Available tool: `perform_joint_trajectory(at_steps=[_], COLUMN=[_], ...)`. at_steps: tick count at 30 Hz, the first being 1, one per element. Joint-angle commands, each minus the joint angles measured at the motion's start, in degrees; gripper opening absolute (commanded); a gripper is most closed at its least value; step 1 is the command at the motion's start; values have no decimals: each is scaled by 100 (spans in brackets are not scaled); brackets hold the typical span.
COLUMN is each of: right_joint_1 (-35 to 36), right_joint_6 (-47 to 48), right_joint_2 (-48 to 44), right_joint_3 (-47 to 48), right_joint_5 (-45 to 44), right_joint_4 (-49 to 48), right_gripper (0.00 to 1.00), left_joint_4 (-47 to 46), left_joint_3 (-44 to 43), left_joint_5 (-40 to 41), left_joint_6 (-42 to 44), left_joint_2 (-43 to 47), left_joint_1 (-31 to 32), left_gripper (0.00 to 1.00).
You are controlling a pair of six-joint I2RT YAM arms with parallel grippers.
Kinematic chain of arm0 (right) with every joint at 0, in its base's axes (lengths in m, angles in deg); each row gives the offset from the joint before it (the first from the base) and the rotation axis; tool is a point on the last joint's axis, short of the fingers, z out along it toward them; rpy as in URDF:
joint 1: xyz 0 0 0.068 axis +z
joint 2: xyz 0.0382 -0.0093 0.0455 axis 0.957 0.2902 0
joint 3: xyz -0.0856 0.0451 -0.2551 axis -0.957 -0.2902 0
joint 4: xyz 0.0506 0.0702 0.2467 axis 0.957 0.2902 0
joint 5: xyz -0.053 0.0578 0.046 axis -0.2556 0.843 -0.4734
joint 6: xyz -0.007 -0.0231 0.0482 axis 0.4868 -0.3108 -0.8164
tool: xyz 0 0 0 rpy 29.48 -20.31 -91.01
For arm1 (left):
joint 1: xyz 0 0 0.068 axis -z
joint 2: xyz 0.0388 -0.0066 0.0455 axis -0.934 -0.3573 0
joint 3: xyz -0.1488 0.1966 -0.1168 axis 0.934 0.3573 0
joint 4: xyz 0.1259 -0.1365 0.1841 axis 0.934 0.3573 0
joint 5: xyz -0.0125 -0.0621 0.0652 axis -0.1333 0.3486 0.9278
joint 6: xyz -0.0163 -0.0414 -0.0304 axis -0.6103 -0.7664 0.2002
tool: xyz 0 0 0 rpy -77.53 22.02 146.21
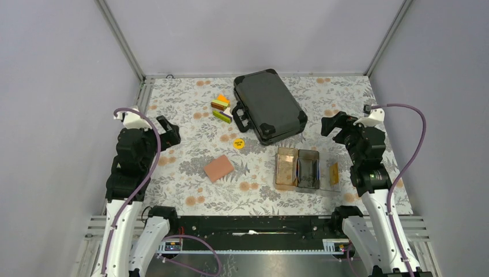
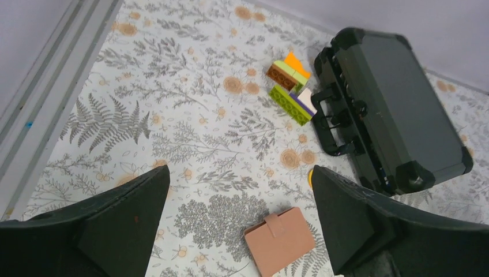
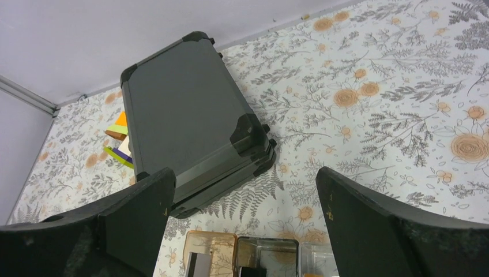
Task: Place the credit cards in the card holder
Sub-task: Pick up the card holder from the center of the board.
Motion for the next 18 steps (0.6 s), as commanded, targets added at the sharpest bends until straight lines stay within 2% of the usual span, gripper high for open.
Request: perform_joint_trajectory(at_steps=[1,6,10,15,18], right_joint_1=[-19,-19,-19,-19,-19], right_joint_6=[-5,-18,-19,36,43], right_joint_2=[28,122,168,150,131], right_joint_3=[163,160,149,104,92], right_joint_5=[39,85,109,142,166], right_joint_4=[89,79,91,92,91], right_gripper=[99,99,99,99,99], left_joint_4=[356,469,531,-531,-1039], left_joint_3=[-195,-131,-205,746,1354], left_joint_5=[-157,-417,139,-449,-326], left_joint_6=[93,-15,-286,-1154,-1399], left_joint_2=[-333,-820,-1669,-2167,-2216], left_joint_1=[-18,207,1240,1672,1831], left_gripper=[99,99,99,99,99])
